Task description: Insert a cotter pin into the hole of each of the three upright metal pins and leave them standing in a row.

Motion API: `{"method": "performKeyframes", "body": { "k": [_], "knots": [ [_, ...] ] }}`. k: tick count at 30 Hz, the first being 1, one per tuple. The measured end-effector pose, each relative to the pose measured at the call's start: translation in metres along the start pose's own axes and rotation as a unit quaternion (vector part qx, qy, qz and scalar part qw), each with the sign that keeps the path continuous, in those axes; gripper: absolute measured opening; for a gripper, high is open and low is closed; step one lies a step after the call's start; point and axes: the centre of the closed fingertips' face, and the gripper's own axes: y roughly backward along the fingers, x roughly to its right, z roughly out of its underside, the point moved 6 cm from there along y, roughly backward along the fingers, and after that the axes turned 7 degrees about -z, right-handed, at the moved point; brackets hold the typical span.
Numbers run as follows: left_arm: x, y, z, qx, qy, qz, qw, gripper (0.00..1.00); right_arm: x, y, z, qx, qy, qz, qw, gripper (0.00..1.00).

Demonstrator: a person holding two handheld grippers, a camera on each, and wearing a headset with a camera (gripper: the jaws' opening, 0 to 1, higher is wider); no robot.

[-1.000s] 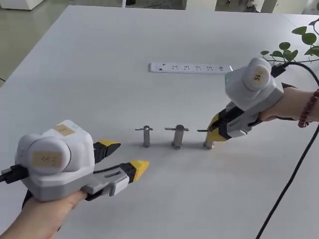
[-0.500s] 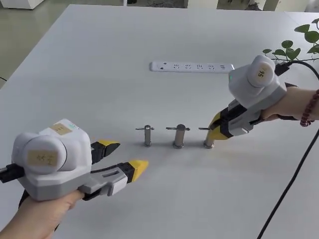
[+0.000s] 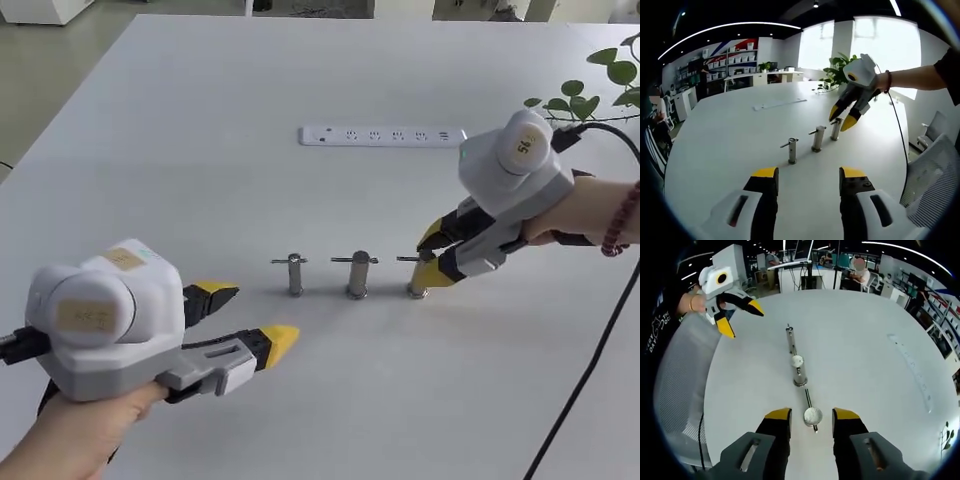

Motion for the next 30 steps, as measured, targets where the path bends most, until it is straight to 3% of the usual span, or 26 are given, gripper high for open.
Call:
{"method": "performKeyframes", "body": {
  "k": [8,11,14,18,22,27,30],
  "knots": [
    [-0.002,0.002,-0.006,0.0,0.006,-0.002,1.0,0.55,-0.016,0.014,-0.003,0.04,-0.047,0.036,0.9974,0.45],
    [-0.003,0.003,-0.007,0.0,0.007,-0.002,1.0,0.57,-0.017,0.019,0.0,0.066,-0.085,0.053,0.9928,0.5],
    [-0.004,0.003,-0.009,0.001,0.014,-0.003,0.9999,0.6,-0.026,0.024,0.002,0.069,-0.105,0.069,0.9897,0.55],
    [-0.003,0.0,-0.011,-0.006,0.02,-0.011,0.9997,0.63,-0.041,0.026,0.003,0.099,-0.162,0.081,0.9785,0.62],
    [0.0,-0.004,-0.016,-0.004,0.021,-0.014,0.9997,0.65,-0.05,0.023,0.004,0.11,-0.179,0.095,0.9731,0.66],
    [0.006,-0.01,-0.019,-0.018,0.004,-0.024,0.9995,0.65,-0.06,0.017,0.004,0.125,-0.215,0.115,0.9617,0.68],
    [0.009,-0.012,-0.018,-0.022,0.01,-0.023,0.9994,0.65,-0.067,0.014,0.002,0.146,-0.232,0.12,0.9542,0.68]
  ]
}}
